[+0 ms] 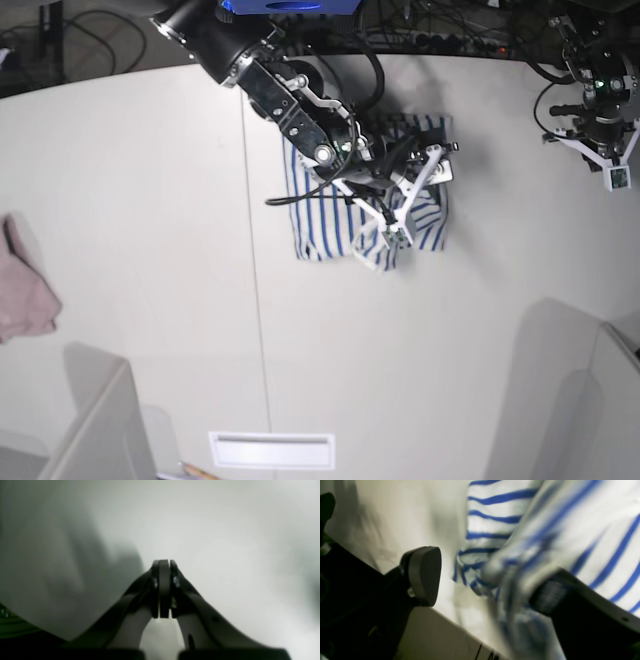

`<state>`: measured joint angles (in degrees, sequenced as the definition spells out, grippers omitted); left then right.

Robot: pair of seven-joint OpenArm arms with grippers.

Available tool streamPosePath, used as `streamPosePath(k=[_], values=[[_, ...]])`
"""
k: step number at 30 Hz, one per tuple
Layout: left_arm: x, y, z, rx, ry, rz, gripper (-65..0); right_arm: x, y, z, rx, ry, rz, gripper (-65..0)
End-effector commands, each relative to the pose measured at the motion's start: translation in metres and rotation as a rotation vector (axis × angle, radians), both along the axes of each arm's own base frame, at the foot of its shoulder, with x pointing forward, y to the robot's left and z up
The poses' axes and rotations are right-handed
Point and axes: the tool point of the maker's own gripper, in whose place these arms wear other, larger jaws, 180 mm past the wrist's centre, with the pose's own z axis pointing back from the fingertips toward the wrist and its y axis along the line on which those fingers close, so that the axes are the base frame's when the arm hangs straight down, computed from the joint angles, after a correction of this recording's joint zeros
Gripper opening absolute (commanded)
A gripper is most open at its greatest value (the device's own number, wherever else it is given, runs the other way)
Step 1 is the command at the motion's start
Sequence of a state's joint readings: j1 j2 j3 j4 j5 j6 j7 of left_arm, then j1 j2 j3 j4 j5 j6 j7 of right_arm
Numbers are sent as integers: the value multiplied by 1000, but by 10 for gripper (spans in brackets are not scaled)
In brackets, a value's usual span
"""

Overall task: Fold the T-shirt properly
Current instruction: 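Fold the held end over onto the shirt with the right gripper, then release the fold and grasp the shirt edge with the left gripper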

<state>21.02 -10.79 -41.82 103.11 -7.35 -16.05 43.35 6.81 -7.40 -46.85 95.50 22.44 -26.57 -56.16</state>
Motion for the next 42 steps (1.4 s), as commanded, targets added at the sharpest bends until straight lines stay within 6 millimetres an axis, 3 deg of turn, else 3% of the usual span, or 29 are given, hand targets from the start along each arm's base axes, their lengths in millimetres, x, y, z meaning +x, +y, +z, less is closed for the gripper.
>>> streamPosePath(k=[1, 5, 12, 15, 17, 18, 21, 24, 26, 33, 37, 42], values=[[7, 9, 16, 35, -44, 4, -650, 6, 18, 23, 68, -47, 31, -177], [6, 13, 18, 39, -50, 17, -650, -4, 42, 43, 150, -47, 126, -177], [3, 17, 13, 32, -35, 28, -650, 0, 50, 72, 209, -112, 170, -177], [0, 15, 4, 16, -15, 22, -650, 4, 26, 63, 142, -141, 168, -186], [-1, 7, -3, 3, 15, -34, -650, 4, 7, 52, 85, -156, 160, -266], [0, 1, -5, -6, 29, -78, -650, 3, 0, 47, 59, -158, 155, -341], [-9, -23, -17, -35, 103, -242, -650, -6, -27, 29, -4, -157, 129, -650], [-20, -60, -32, -82, 166, -385, -650, -10, -54, 16, 6, -111, 23, -650], [-26, -83, -38, -113, 191, -457, -650, -2, -87, 9, 15, -99, -114, -650], [-18, -147, -34, -357, 48, -540, -650, -1, -171, -17, -41, -122, -385, -650], [-7, -164, -20, -435, -38, -562, -650, 1, -208, -25, -84, -153, -485, -650], [13, -175, 3, -494, -143, -580, -650, 3, -220, -26, -100, -154, -515, -650]])
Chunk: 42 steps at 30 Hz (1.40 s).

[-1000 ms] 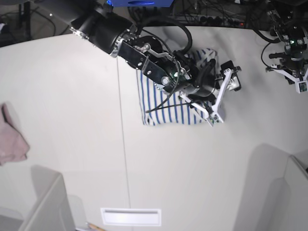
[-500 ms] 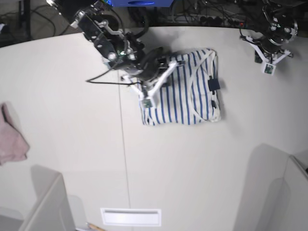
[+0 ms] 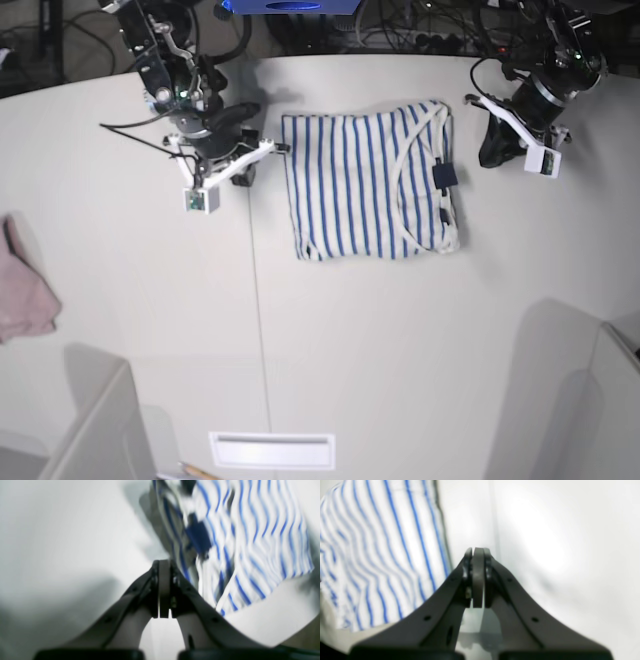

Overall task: Fold the T-shirt properly
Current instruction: 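Release the fold and grasp the shirt edge with the left gripper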

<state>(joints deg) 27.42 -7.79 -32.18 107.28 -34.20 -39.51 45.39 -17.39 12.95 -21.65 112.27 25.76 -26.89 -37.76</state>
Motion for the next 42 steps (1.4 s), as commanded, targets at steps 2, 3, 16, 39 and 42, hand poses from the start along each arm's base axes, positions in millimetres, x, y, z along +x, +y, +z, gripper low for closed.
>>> streamPosePath(k=[2, 3, 16, 39, 42], values=[[13, -2, 12, -6, -27, -21, -518, 7, -2, 8, -5, -40, 4, -650], [18, -2, 12, -2, -18, -28, -418, 5, -2, 6, -7, -34, 6, -650], [54, -4, -1, -97, 43, 70, -64, 2, -4, -6, -20, -2, 7, -650], [48, -54, -76, -256, 271, -2, -286, 3, -5, -6, -22, -3, 3, -650], [46, -47, -81, -223, 306, 40, -466, 3, -6, -6, -22, -4, 1, -650]])
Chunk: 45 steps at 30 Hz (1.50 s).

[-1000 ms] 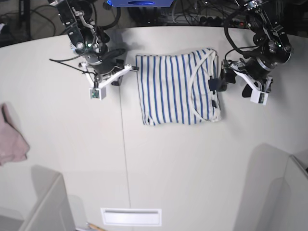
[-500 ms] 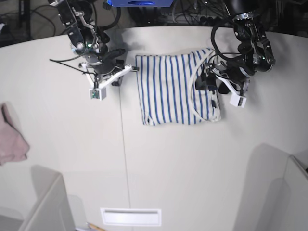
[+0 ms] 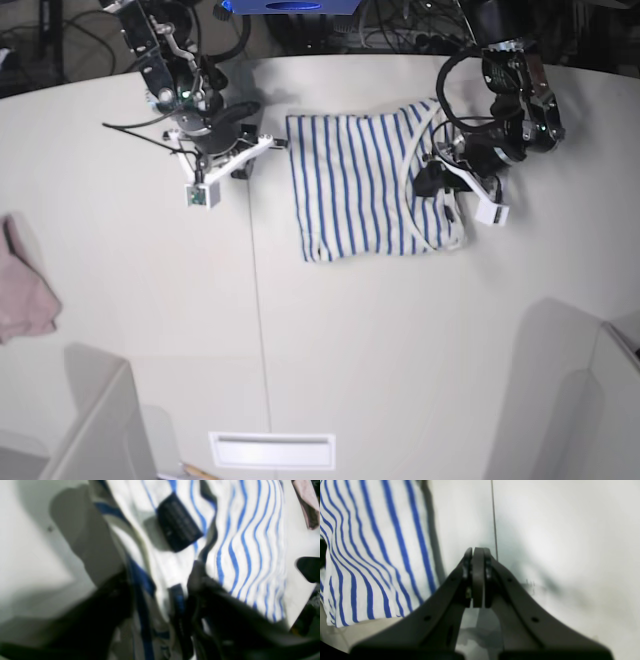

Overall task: Fold the T-shirt properly
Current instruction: 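Release the fold and grasp the shirt edge with the left gripper, then drag the folded shirt toward the table center with the left gripper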

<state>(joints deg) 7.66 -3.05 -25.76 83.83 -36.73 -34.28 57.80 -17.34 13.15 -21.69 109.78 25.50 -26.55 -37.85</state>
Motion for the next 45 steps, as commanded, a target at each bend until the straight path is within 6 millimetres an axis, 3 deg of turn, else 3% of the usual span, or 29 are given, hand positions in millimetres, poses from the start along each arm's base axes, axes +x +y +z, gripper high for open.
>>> streamPosePath(k=[1, 3, 8, 11, 17, 24, 32, 40, 45], values=[[-11, 6, -12, 72, 75, -26, -532, 7, -1, 8, 5, -39, -2, -650], [-14, 9, -15, 126, 91, -70, -650, 8, -1, 9, 7, -40, -3, -650], [-8, 9, -13, 202, 87, -171, -650, 8, 1, 9, 16, -38, -12, -650], [-5, 13, -11, 244, 84, -227, -650, 12, -9, 10, 29, -39, -79, -650], [2, 13, -7, 322, 75, -353, -650, 14, -66, 8, 32, -32, -327, -650], [28, 5, 8, 423, 21, -512, -650, 9, -121, 9, -21, -41, -471, -650], [62, -46, 29, 515, -86, -762, -650, 5, -145, 11, -35, -50, -553, -650], [72, -99, 33, 734, -196, -1055, -650, -9, -180, 12, -37, -52, -708, -650], [84, -137, 43, 822, -290, -1141, -650, -20, -197, 12, -58, -44, -760, -650]])
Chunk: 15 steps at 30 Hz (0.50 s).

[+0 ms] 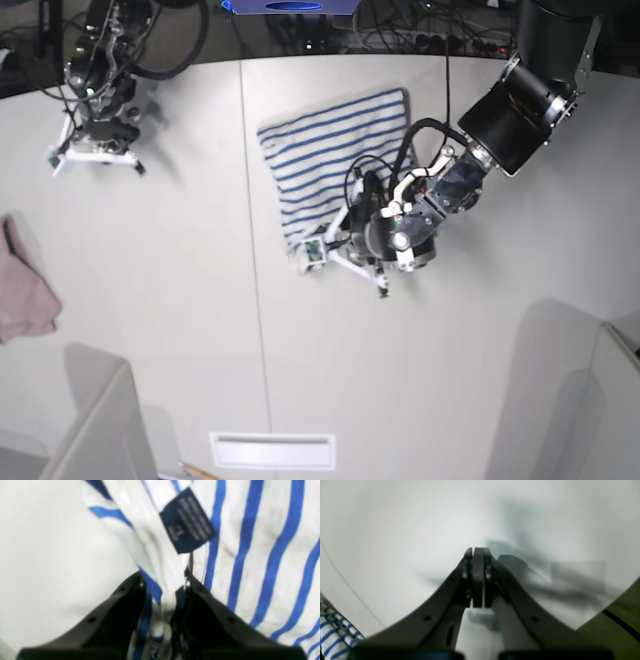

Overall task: Fold the T-shirt properly
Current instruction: 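Drag the folded shirt toward the table center with the left gripper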

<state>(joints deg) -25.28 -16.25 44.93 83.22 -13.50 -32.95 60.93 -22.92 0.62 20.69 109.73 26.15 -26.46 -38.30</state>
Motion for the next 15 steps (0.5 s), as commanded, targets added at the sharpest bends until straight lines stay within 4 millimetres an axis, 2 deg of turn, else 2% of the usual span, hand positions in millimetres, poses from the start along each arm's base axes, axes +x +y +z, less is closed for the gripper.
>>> streamPosePath(k=[1, 4, 6, 11, 15], values=[[13, -17, 18, -29, -53, -34, -650, 4, -9, 10, -38, -35, -9, -650], [11, -48, 26, -34, -79, -116, -650, -3, -19, 10, -49, -26, -40, -650], [9, -62, 26, -34, -77, -146, -650, -13, -25, 7, -46, -15, -75, -650], [17, -75, 6, 13, -19, -139, -650, -29, -40, 6, -45, -7, -164, -650], [20, -81, -3, -11, -6, -151, -650, -38, -43, 3, -50, 12, -172, -650]])
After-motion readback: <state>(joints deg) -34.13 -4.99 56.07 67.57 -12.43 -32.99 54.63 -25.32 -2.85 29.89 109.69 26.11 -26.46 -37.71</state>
